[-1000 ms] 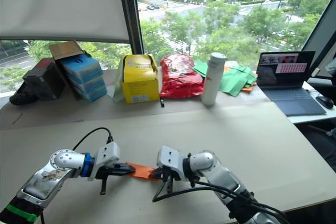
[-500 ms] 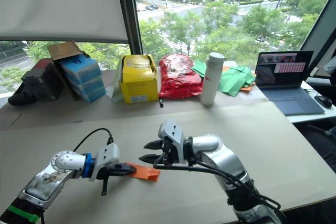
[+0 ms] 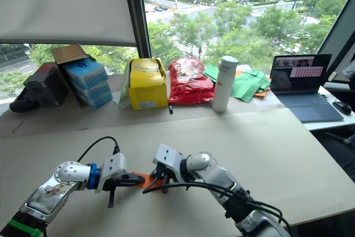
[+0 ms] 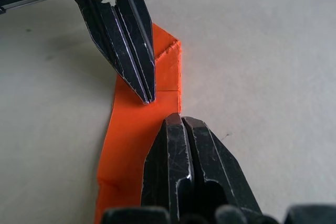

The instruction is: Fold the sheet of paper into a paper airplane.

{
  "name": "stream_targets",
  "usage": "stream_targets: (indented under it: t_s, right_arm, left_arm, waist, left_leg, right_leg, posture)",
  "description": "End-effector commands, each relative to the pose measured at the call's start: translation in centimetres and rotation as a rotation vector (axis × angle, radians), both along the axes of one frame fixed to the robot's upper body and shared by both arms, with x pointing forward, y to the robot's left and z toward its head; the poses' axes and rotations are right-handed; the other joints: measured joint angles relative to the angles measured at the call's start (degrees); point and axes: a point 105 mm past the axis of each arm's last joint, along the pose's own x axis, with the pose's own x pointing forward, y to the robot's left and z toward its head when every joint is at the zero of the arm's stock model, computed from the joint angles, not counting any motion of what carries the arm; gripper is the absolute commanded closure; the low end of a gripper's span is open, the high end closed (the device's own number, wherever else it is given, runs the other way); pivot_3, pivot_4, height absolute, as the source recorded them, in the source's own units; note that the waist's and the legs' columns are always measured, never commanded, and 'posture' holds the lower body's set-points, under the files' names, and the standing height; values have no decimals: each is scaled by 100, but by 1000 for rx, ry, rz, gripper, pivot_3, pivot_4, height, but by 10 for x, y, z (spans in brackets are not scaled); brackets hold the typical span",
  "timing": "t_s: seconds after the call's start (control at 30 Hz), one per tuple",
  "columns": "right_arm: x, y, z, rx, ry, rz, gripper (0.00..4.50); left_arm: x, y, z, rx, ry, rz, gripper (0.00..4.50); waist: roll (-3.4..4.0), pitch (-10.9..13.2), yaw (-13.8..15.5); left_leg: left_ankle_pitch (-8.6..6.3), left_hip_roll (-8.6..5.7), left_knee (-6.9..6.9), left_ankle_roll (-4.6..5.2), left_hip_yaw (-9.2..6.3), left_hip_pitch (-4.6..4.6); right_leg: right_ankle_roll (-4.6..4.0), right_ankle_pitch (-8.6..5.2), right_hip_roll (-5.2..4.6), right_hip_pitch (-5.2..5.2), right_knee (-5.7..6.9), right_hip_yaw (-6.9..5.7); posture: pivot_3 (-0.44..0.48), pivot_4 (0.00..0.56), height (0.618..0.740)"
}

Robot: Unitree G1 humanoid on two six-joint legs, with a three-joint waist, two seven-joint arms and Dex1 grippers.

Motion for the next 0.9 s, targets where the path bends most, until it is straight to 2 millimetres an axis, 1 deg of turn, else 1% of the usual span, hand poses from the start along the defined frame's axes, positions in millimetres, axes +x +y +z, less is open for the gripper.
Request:
stream_targets:
  t_s: [0.03,0.1,0.17,0.27,0.3,0.37,0.43,0.53,0.63,0.73,0.9]
  right_arm:
    - [-2,-5,-17,-83,18,3,4481]
    - [-2,-8,-23,-109,30,-5,4481]
    - [1,-8,-23,-97,33,-27,4481]
    - [9,-4,-7,-33,-14,-49,4481]
    - [10,-3,-3,-18,-27,-43,4481]
    - [8,4,16,66,-37,-28,4481]
    - [6,8,29,110,-47,-15,4481]
    - [2,12,33,119,-49,11,4481]
    - [0,10,23,81,-37,17,4481]
    - [-2,10,17,58,-32,27,4481]
    - [1,3,0,-32,-24,11,4481]
  left_arm:
    - [-4,10,-22,67,61,42,4500]
    - [-3,10,-22,67,59,43,4500]
    - [-2,10,-22,73,53,45,4500]
    - [-2,10,-23,74,53,39,4500]
    - [-2,10,-23,74,53,38,4500]
    - [-2,9,-24,75,53,37,4500]
    - [-2,9,-24,74,53,36,4500]
    - [-2,9,-24,72,53,37,4500]
    - [-2,9,-24,71,53,39,4500]
    - [-2,9,-24,71,51,41,4500]
    - [-2,8,-23,70,50,43,4500]
  waist:
    - [1,1,0]
    - [3,-1,-1]
    - [6,-4,1]
    - [10,-7,-1]
    - [10,-7,0]
    - [11,-7,5]
    - [11,-6,6]
    - [11,-6,5]
    - [12,-5,5]
    - [12,-5,5]
    - [12,-5,4]
  left_leg:
    - [-8,2,-4,13,-1,17]
    - [-13,5,-13,19,-1,52]
    - [-13,5,-12,20,-1,56]
    - [-13,6,-11,18,-2,59]
    - [-12,6,-11,17,-2,59]
    - [-10,7,-10,14,-2,59]
    - [-10,6,-9,14,-2,56]
    - [-11,6,-11,15,-2,54]
    - [-11,6,-11,16,-2,54]
    - [-11,5,-11,16,-2,53]
    - [-11,6,-11,16,-2,53]
  right_leg:
    - [0,0,1,17,-4,-2]
    - [0,-3,1,47,-15,-6]
    - [0,-3,2,51,-16,-8]
    - [0,-3,2,54,-15,-8]
    - [-1,-3,2,54,-14,-8]
    - [-1,-3,2,53,-12,-8]
    - [-1,-2,2,51,-10,-8]
    - [-1,-3,1,49,-11,-8]
    - [-1,-3,1,48,-12,-8]
    - [-1,-3,1,48,-13,-8]
    - [-1,-3,0,49,-14,-9]
  posture:
    - [0,150,740]
    - [0,150,740]
    - [0,150,740]
    - [0,150,740]
    - [0,150,740]
    - [0,150,740]
    - [0,150,740]
    - [0,150,740]
    - [0,150,740]
    - [0,150,740]
    - [0,150,740]
